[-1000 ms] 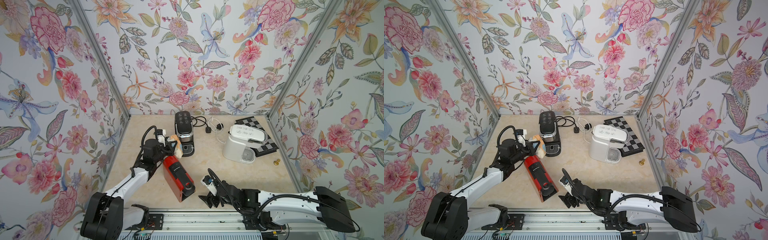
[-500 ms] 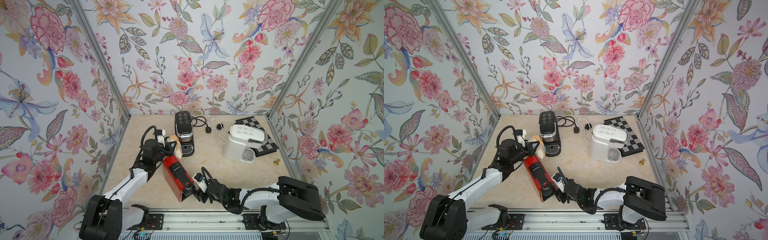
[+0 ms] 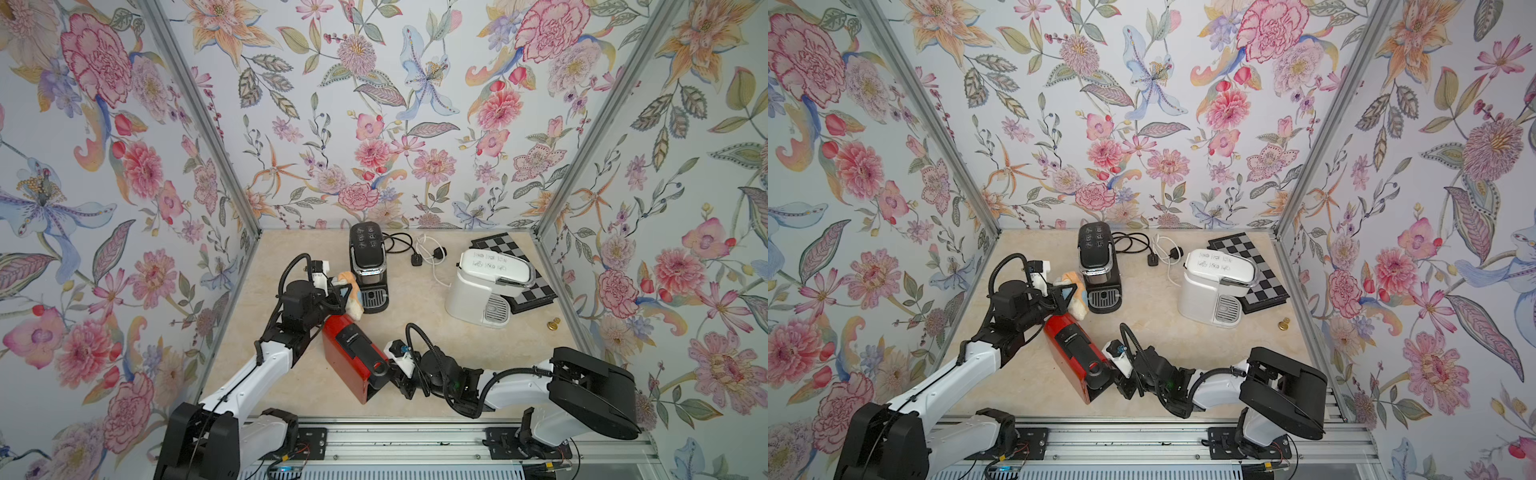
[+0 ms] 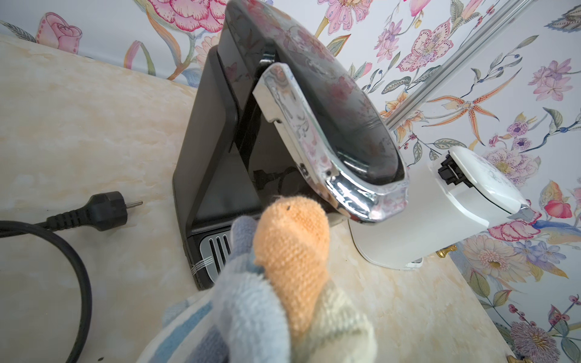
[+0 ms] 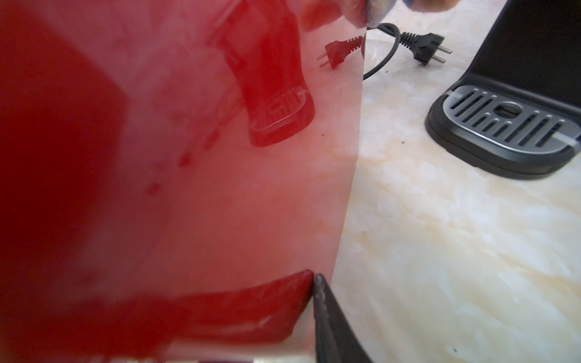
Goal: Wipe the surface of a coffee machine
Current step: Adjust the coffee machine at the center of the board.
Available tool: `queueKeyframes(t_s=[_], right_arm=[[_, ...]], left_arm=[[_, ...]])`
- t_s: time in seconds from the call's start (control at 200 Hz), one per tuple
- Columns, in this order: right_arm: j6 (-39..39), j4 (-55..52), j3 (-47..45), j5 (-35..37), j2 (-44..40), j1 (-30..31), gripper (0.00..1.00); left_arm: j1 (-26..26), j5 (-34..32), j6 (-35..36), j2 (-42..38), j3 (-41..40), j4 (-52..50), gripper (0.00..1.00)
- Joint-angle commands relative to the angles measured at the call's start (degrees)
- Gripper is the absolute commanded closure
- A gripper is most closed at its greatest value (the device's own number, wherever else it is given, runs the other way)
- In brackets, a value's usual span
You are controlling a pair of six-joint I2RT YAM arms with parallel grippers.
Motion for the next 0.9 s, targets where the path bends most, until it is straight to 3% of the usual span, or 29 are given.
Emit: queueKeyframes(t_s=[0.0, 0.245, 0.485, 0.72, 0.836, 0.891], right_arm=[[2.4, 1.5, 0.0, -2.7, 0.6, -3.9, 0.77], [-2.1, -1.8, 0.2, -6.6, -2.2, -8.8, 0.81], [-5.8, -13.5, 3.9, -20.3, -7.4, -22.3, 0.79], [-6.7, -18.7, 2.8, -23.1, -12.7, -33.5, 0.77], [-6.6, -20.0, 1.8, -24.8, -15.5, -35.7, 0.71], [-6.9, -22.1, 2.2, -24.8, -16.2, -35.7, 0.63]], left_arm=[[-3.6, 6.4, 0.8, -0.7, -4.7, -11.6, 1.0], [-6.1, 6.3, -2.6, -3.8, -7.7, -10.5, 1.0], [-12.3, 3.9, -9.2, -5.6, -11.1, -5.0, 1.0], [-18.1, 1.9, -13.9, -4.7, -13.2, 1.1, 1.0], [-18.3, -1.7, -15.0, -6.7, -14.1, 0.4, 1.0], [-17.5, -4.9, -14.7, -9.1, -14.1, -2.6, 1.0]])
